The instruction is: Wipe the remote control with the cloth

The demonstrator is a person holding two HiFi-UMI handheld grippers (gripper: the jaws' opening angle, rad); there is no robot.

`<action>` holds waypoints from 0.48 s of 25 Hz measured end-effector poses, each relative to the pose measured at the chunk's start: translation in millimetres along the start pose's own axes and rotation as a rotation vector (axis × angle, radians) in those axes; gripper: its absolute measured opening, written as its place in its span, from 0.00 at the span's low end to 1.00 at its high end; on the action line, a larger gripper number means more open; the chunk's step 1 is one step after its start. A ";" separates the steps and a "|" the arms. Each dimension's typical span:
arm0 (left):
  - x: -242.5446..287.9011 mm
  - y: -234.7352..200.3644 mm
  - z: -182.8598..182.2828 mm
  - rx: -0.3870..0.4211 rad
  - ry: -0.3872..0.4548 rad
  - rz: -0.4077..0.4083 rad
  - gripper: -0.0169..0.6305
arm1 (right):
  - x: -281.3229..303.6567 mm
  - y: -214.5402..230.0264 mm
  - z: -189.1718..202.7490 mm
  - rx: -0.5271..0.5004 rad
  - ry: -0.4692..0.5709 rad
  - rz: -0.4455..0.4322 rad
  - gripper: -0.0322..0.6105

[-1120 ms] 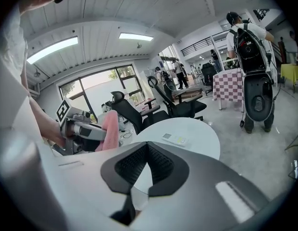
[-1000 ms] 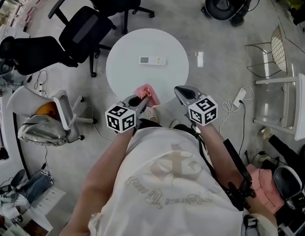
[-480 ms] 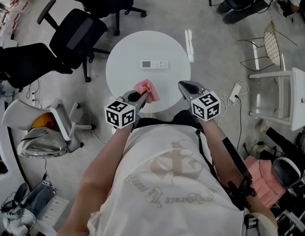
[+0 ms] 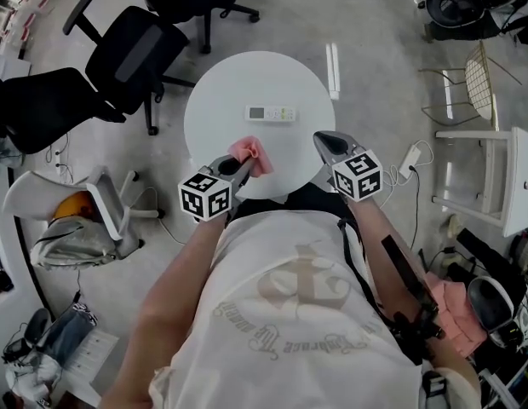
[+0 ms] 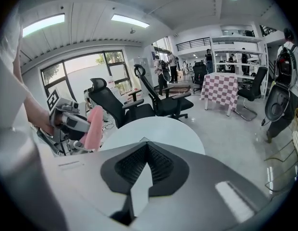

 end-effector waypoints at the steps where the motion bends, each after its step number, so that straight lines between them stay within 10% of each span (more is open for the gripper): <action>1: 4.6 0.5 -1.2 -0.002 -0.005 -0.005 0.06 | 2.0 4.0 2.2 -0.004 -0.009 -0.011 0.06; 12: 60.7 -7.5 -22.5 -0.050 -0.034 -0.095 0.06 | 47.2 35.4 23.0 -0.163 -0.194 -0.205 0.06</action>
Point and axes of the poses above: the fingertips, and each gripper's own axes: x forward along the fingers, y to its right, z out of its underside, the point moved 5 cm from there along -x, backward along the fingers, and after that the axes turned 5 degrees about y, right-handed, at the moved point
